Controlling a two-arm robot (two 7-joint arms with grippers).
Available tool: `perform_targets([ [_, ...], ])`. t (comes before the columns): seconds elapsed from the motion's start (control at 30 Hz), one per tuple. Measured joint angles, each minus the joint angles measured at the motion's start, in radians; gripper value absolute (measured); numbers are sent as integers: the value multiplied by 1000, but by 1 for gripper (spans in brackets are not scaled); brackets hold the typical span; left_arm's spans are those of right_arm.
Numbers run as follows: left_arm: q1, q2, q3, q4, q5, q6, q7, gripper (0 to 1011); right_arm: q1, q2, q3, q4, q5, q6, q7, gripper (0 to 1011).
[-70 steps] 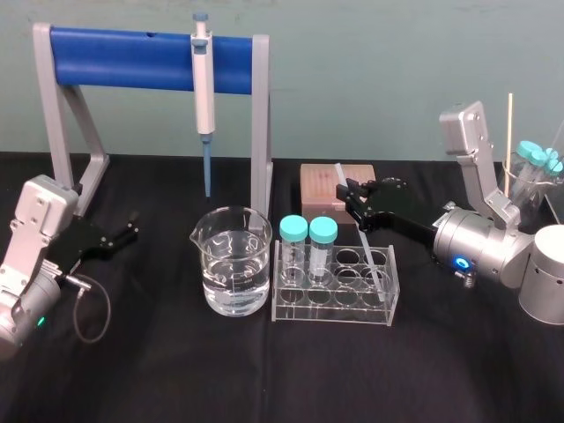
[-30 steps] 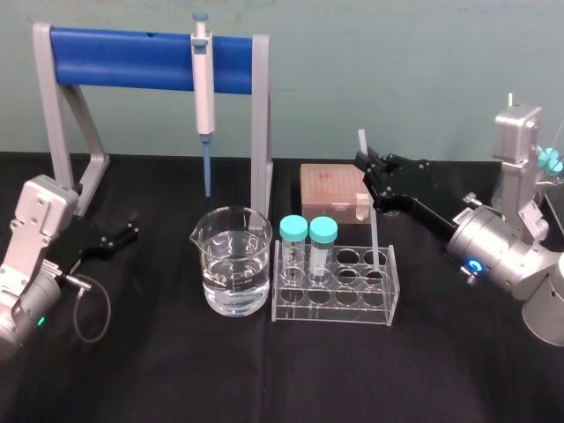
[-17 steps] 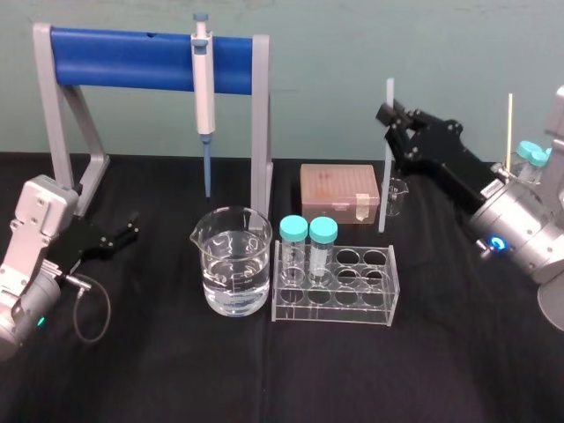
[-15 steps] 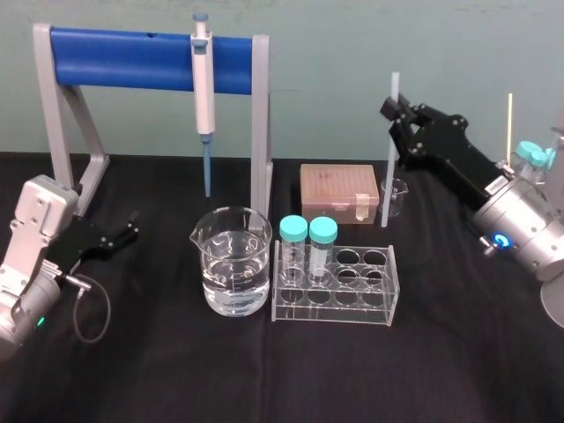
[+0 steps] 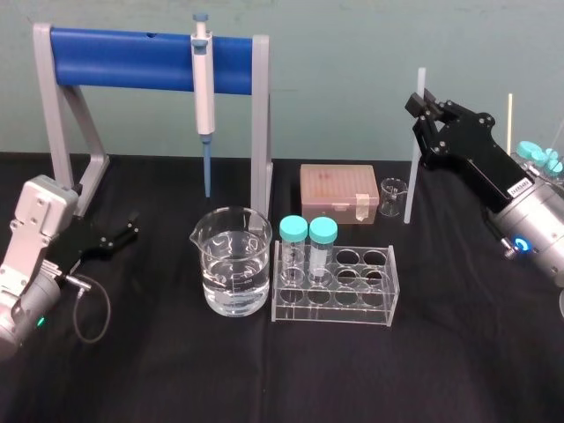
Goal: Pick up the stirring rod with one hand, then place it down.
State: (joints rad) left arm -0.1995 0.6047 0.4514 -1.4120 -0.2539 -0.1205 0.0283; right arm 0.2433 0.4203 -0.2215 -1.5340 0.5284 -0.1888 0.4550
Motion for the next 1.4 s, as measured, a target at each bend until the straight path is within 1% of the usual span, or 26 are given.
perform_targets([
  [0.47,0,0,0,0,0,0,0,1000,-9,0,20,4,-5,8,5,70],
  [0.9,0,0,0,0,0,0,0,1000,-6,-8,22,9,-9,6,10,70],
  [1.4,0,0,0,0,0,0,0,1000,-15,-9,23,-8,-9,8,10,70],
])
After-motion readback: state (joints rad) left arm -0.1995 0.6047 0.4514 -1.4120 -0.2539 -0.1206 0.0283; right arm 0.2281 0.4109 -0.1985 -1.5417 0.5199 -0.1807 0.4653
